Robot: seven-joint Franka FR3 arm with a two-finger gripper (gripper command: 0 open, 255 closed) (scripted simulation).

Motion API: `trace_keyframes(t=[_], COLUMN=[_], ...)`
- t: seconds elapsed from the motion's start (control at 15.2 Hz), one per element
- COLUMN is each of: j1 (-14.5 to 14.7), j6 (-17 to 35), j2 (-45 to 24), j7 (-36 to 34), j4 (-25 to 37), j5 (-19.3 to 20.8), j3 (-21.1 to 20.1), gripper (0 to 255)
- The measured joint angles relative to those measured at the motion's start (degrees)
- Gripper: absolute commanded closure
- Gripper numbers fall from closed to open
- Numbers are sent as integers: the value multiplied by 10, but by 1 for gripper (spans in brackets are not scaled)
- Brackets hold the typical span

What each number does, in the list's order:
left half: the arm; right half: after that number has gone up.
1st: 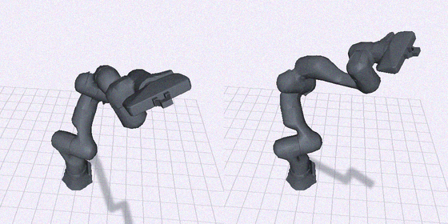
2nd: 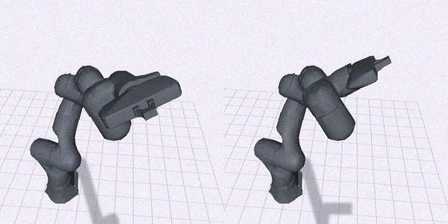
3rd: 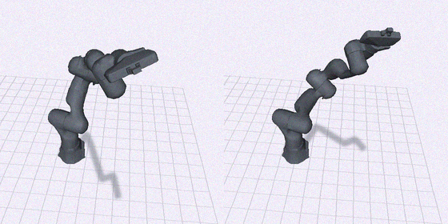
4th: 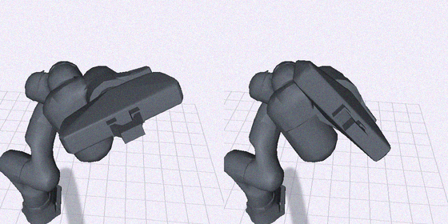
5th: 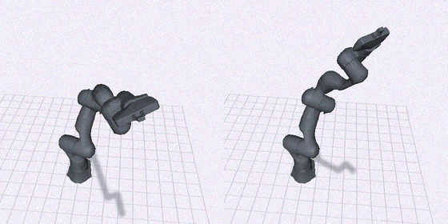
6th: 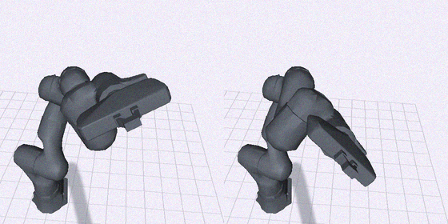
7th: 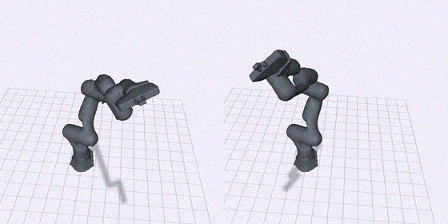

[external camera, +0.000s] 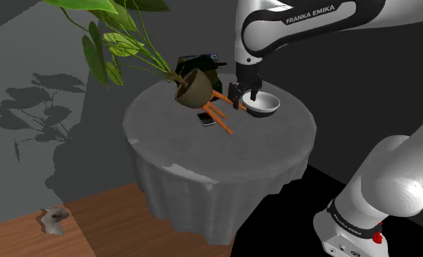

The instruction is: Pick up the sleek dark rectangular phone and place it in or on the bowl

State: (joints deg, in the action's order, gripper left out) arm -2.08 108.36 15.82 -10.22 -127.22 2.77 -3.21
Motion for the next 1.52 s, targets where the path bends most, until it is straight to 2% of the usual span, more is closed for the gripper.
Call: trace_keyframes(t=[0.2, 0.53, 1.06, 1.52], j1=[0, 1, 1, 2], j6=[42, 85, 118, 162], j2=[-61, -169, -331, -362], j7=[-8, -22, -32, -33], j4=[22, 95, 235, 223], j5=[-7, -19, -38, -38], j3=[0, -2, -2, -3], gripper=[0, 0, 0, 0])
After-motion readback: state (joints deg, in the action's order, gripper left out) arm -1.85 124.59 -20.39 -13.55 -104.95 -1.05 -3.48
